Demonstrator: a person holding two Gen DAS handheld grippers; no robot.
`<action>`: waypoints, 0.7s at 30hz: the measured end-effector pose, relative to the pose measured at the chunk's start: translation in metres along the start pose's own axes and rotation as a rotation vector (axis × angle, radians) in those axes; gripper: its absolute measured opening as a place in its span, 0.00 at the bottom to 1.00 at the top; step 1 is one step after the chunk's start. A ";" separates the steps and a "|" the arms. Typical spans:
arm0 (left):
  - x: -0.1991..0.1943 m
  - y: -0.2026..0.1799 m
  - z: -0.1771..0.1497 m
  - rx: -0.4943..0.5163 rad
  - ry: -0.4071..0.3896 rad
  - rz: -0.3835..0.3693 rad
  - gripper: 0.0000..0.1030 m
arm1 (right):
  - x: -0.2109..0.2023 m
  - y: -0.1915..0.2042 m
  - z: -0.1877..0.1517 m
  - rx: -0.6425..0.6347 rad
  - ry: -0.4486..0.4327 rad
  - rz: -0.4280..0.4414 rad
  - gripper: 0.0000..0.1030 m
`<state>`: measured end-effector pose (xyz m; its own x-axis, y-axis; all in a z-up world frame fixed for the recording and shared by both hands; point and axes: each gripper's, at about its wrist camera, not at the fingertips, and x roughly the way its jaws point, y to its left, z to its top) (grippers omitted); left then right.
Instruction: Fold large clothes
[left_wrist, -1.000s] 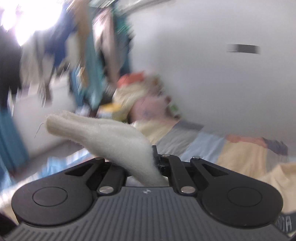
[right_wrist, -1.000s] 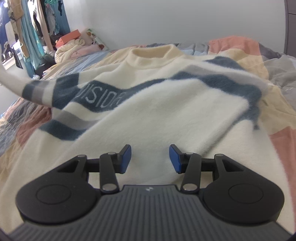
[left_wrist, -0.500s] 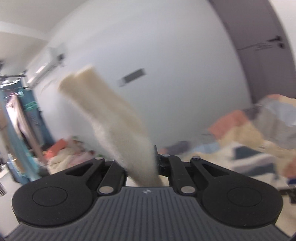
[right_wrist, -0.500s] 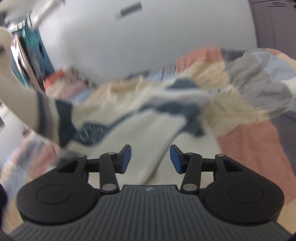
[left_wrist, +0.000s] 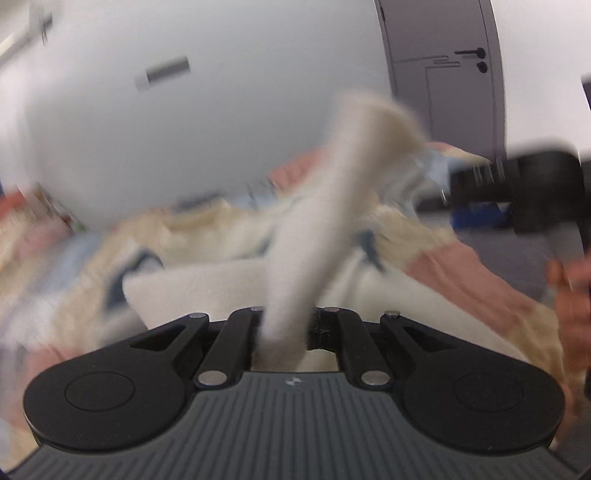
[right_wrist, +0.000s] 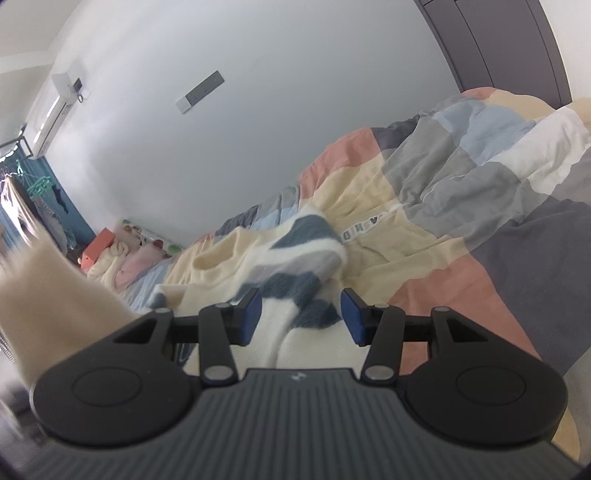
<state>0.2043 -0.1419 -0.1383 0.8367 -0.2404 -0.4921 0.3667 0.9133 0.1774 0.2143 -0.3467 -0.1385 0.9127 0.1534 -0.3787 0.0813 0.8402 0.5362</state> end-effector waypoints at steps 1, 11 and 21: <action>0.005 -0.002 -0.010 -0.026 0.022 -0.011 0.08 | -0.001 -0.002 0.001 0.006 -0.003 -0.001 0.50; -0.002 0.017 -0.049 -0.171 0.145 -0.169 0.39 | -0.003 0.002 0.000 -0.012 0.006 0.004 0.50; -0.061 0.074 -0.053 -0.342 0.054 -0.245 0.63 | 0.003 0.043 -0.023 -0.171 0.094 0.076 0.50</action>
<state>0.1589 -0.0418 -0.1404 0.7154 -0.4550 -0.5303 0.3886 0.8898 -0.2392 0.2114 -0.2982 -0.1347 0.8714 0.2610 -0.4154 -0.0629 0.8991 0.4331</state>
